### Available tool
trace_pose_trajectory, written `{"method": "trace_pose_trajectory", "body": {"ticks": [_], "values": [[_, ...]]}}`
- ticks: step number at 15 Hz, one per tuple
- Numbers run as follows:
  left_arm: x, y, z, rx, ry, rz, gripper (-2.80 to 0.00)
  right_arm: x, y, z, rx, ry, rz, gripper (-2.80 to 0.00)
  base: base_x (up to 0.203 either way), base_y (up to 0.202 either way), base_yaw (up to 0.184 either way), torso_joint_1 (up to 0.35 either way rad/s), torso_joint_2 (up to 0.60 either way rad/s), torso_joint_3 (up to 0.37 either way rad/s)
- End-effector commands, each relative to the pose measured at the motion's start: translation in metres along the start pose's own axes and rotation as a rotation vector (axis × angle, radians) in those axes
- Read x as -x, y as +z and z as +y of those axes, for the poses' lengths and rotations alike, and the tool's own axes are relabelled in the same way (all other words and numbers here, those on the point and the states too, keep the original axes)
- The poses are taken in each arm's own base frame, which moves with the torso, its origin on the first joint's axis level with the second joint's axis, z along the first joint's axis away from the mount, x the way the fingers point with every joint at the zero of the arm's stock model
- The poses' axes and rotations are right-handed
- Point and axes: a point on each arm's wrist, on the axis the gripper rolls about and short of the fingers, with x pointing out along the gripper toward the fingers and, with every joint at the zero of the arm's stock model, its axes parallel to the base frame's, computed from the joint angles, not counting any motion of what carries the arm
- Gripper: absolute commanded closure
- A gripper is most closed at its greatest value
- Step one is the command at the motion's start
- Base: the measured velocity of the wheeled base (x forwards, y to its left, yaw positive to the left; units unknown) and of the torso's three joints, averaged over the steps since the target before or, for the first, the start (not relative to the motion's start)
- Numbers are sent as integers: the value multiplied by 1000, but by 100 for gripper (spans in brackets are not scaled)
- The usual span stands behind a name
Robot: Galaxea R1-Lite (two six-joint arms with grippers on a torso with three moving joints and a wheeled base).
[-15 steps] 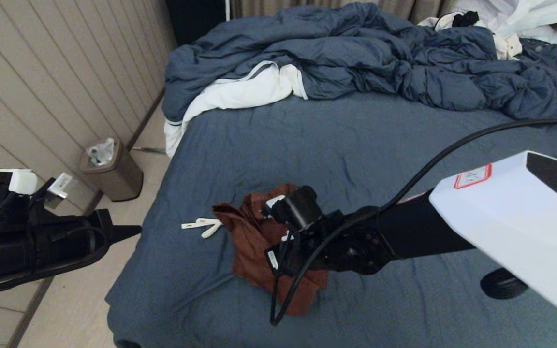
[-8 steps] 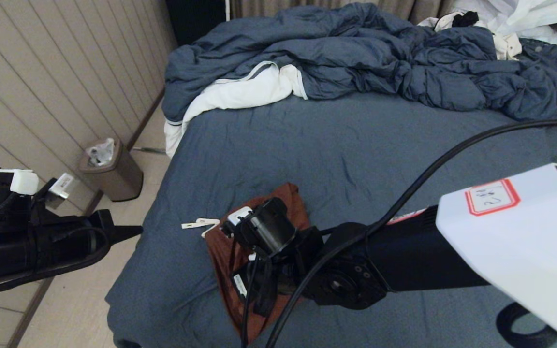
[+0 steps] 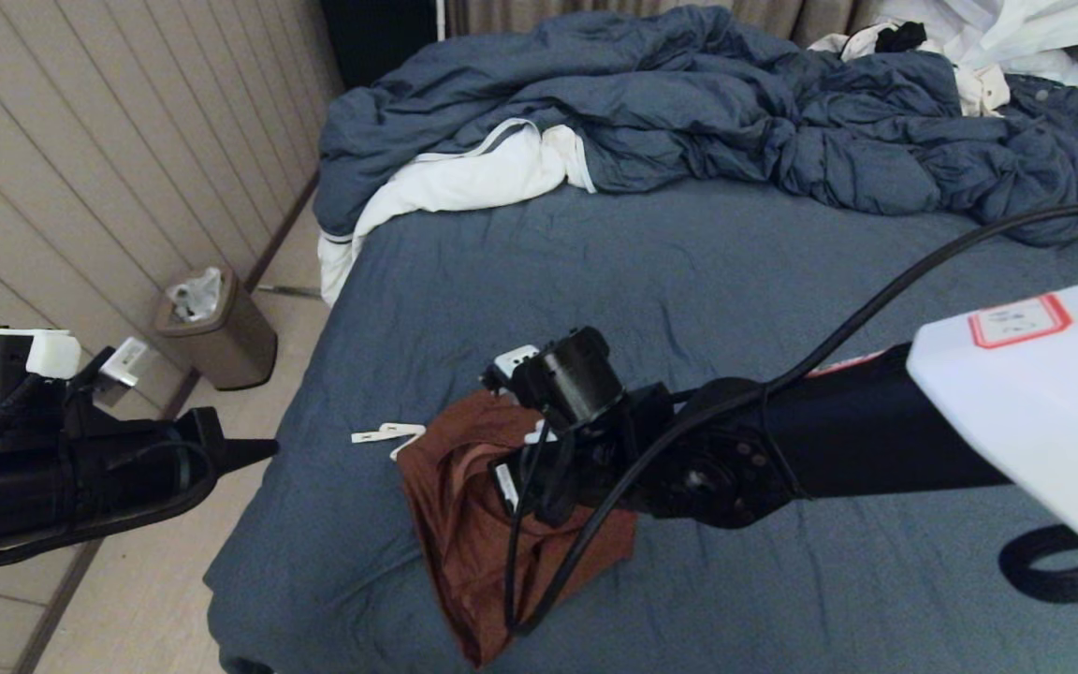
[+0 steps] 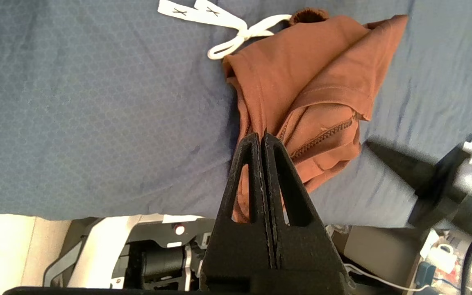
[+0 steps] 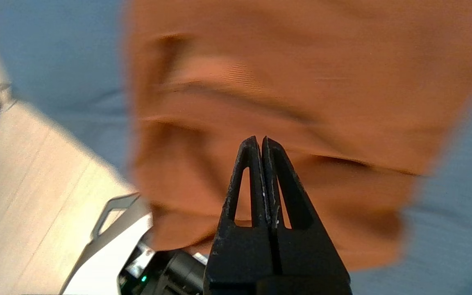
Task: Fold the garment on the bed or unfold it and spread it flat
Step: Fold the brown shorts
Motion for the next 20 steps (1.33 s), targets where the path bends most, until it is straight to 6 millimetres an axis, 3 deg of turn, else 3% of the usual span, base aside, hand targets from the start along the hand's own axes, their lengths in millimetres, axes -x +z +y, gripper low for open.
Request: {"method": "trace_pose_trajectory", "body": {"ticks": [1, 5, 7, 15, 20], "values": [[0, 0, 0, 4, -1, 0, 0, 3, 4, -30, -45, -61, -5, 0, 0, 0, 0, 0, 0, 0], [0, 0, 0, 3, -2, 0, 0, -1, 11, -88, -122, -174, -24, 0, 0, 0, 0, 0, 0, 0], [-2, 0, 1, 5, 0, 4, 0, -4, 11, -102, -135, -202, -18, 0, 0, 0, 0, 0, 0, 0], [-4, -1, 2, 9, 5, 11, 0, -50, 6, -97, -122, -183, 14, 0, 0, 0, 0, 0, 0, 0], [-5, -1, 3, 11, 7, 16, 0, -80, 9, -65, -87, -127, -1, 0, 0, 0, 0, 0, 0, 0]]}}
